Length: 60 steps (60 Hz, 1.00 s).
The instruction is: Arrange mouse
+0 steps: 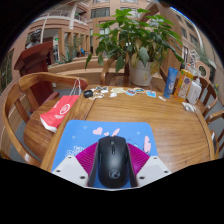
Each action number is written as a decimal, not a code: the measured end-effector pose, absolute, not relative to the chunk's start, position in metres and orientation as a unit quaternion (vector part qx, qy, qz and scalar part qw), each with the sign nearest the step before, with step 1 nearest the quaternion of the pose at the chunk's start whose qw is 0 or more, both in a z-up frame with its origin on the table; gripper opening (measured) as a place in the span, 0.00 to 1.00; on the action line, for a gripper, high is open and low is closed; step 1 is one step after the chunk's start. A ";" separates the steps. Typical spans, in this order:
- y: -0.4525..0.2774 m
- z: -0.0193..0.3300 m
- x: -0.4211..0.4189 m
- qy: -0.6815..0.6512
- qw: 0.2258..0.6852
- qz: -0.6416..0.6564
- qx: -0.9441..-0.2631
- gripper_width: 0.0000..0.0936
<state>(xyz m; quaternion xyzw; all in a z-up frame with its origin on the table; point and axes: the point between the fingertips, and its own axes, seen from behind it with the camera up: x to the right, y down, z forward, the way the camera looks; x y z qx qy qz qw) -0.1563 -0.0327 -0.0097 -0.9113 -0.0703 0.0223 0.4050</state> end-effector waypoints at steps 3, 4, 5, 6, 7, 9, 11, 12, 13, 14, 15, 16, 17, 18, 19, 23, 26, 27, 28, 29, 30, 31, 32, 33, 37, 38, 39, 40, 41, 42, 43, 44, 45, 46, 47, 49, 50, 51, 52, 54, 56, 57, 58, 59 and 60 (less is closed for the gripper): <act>-0.034 -0.012 -0.158 -0.067 0.397 0.027 -0.915 0.56; -0.034 -0.012 -0.158 -0.066 0.398 0.027 -0.915 0.58; -0.034 -0.011 -0.157 -0.064 0.400 0.026 -0.914 0.61; -0.035 -0.008 -0.157 -0.065 0.403 0.025 -0.913 0.67; -0.035 -0.005 -0.156 -0.066 0.406 0.023 -0.911 0.73; -0.037 0.002 -0.155 -0.070 0.412 0.018 -0.908 0.85; -0.041 0.011 -0.155 -0.072 0.417 0.014 -0.906 0.93; -0.043 0.016 -0.155 -0.072 0.421 0.013 -0.904 0.91; -0.045 0.021 -0.154 -0.072 0.425 0.012 -0.902 0.90; -0.048 0.027 -0.154 -0.072 0.428 0.011 -0.901 0.90; -0.051 0.033 -0.153 -0.072 0.433 0.010 -0.899 0.91; -0.054 0.039 -0.153 -0.071 0.437 0.009 -0.897 0.92; -0.058 0.046 -0.152 -0.070 0.438 0.008 -0.896 0.92; -0.062 0.051 -0.152 -0.069 0.441 0.008 -0.895 0.92; -0.067 0.057 -0.151 -0.068 0.444 0.008 -0.893 0.91; -0.084 0.079 -0.149 -0.061 0.452 0.006 -0.890 0.91; -0.100 0.097 -0.148 -0.057 0.459 0.006 -0.886 0.91; -0.105 0.103 -0.147 -0.056 0.462 0.006 -0.885 0.91; -0.110 0.109 -0.146 -0.056 0.465 0.006 -0.884 0.92; -0.114 0.115 -0.145 -0.055 0.468 0.005 -0.882 0.92; -0.119 0.120 -0.145 -0.055 0.471 0.004 -0.880 0.91; -0.125 0.125 -0.143 -0.053 0.474 0.003 -0.879 0.91; -0.130 0.130 -0.142 -0.052 0.477 0.001 -0.878 0.91; -0.135 0.135 -0.141 -0.051 0.479 0.000 -0.877 0.91; -0.157 0.149 -0.137 -0.049 0.485 -0.005 -0.873 0.91; -0.162 0.152 -0.136 -0.048 0.486 -0.006 -0.873 0.91; -0.167 0.155 -0.135 -0.048 0.487 -0.006 -0.872 0.91; -0.172 0.157 -0.135 -0.048 0.489 -0.006 -0.871 0.91; -0.178 0.158 -0.135 -0.047 0.491 -0.006 -0.870 0.91; -0.185 0.161 -0.135 -0.046 0.491 -0.006 -0.870 0.91; -0.190 0.163 -0.134 -0.046 0.492 -0.007 -0.869 0.91; -0.195 0.165 -0.134 -0.045 0.493 -0.008 -0.869 0.91; -0.200 0.167 -0.133 -0.045 0.493 -0.009 -0.869 0.91; -0.205 0.168 -0.133 -0.044 0.494 -0.010 -0.868 0.91; -0.210 0.169 -0.133 -0.045 0.495 -0.011 -0.868 0.91; -0.219 0.170 -0.132 -0.046 0.497 -0.013 -0.866 0.91; -0.223 0.171 -0.132 -0.046 0.497 -0.014 -0.866 0.91; -0.228 0.171 -0.132 -0.046 0.497 -0.015 -0.866 0.91; -0.232 0.172 -0.132 -0.046 0.497 -0.016 -0.866 0.91; -0.240 0.170 -0.132 -0.046 0.499 -0.016 -0.865 0.91; -0.248 0.170 -0.133 -0.046 0.498 -0.016 -0.866 0.91; -0.252 0.169 -0.133 -0.047 0.497 -0.016 -0.866 0.91; -0.255 0.169 -0.133 -0.048 0.497 -0.016 -0.866 0.91; -0.258 0.169 -0.133 -0.049 0.497 -0.017 -0.866 0.91; -0.262 0.169 -0.133 -0.049 0.496 -0.017 -0.867 0.91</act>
